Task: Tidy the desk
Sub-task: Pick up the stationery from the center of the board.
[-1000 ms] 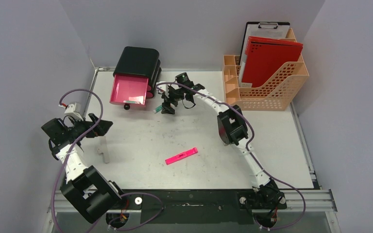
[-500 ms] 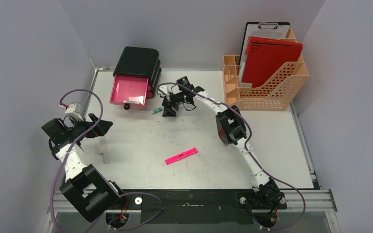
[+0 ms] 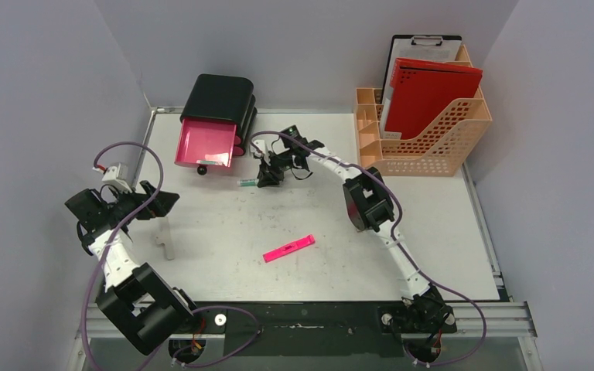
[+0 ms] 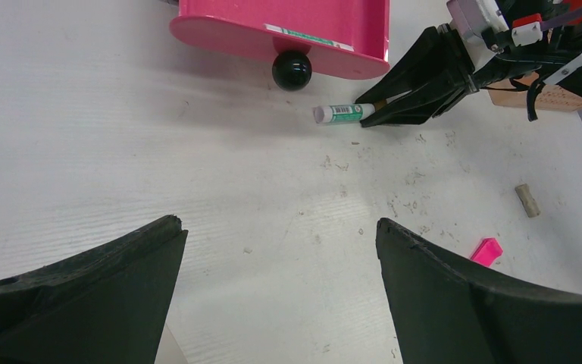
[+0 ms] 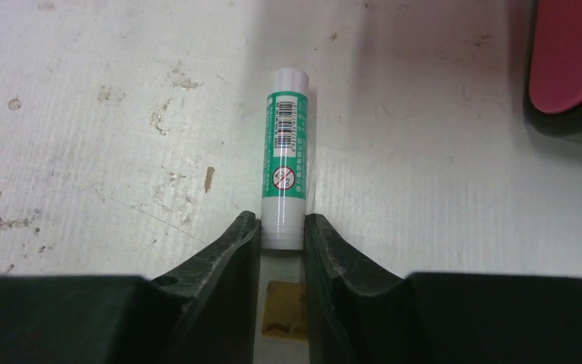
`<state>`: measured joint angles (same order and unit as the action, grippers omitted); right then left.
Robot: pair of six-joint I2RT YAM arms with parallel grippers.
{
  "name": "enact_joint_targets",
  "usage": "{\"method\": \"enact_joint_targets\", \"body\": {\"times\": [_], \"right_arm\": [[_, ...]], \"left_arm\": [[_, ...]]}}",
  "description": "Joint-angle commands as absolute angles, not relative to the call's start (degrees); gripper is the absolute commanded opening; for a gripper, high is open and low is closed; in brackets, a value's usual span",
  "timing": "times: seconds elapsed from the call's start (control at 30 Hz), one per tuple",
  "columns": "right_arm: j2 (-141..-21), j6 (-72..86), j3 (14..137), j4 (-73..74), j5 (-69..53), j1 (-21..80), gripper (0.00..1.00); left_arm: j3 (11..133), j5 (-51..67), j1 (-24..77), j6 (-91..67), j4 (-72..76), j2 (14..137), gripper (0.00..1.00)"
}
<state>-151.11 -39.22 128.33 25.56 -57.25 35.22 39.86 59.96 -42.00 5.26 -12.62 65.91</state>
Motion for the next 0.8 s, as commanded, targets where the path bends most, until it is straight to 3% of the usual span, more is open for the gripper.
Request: {"method": "enact_joint_targets", "body": {"times": [0.0, 0.1, 0.53, 0.77], "right_arm": [[-144.8, -37.1, 127.5, 27.0, -57.6, 37.3, 0.11], [-141.8, -37.4, 127.2, 29.2, -57.1, 37.7, 0.05], [-123.3, -51.9, 115.1, 46.6, -53.5, 38.0, 0.05], [-120.5, -38.1, 117.7, 34.9, -44.7, 41.5, 0.05]], "left_arm": [[40.0, 62.7, -43.1, 6.3, -10.9, 64.1, 0.96], [39.7, 63.3, -43.7, 5.8, -10.2, 63.7, 0.96], [39.0, 65.5, -44.0, 3.7, -8.1, 63.1, 0.96], [38.9, 65.4, -44.0, 3.7, -8.2, 62.4, 0.96]]}}
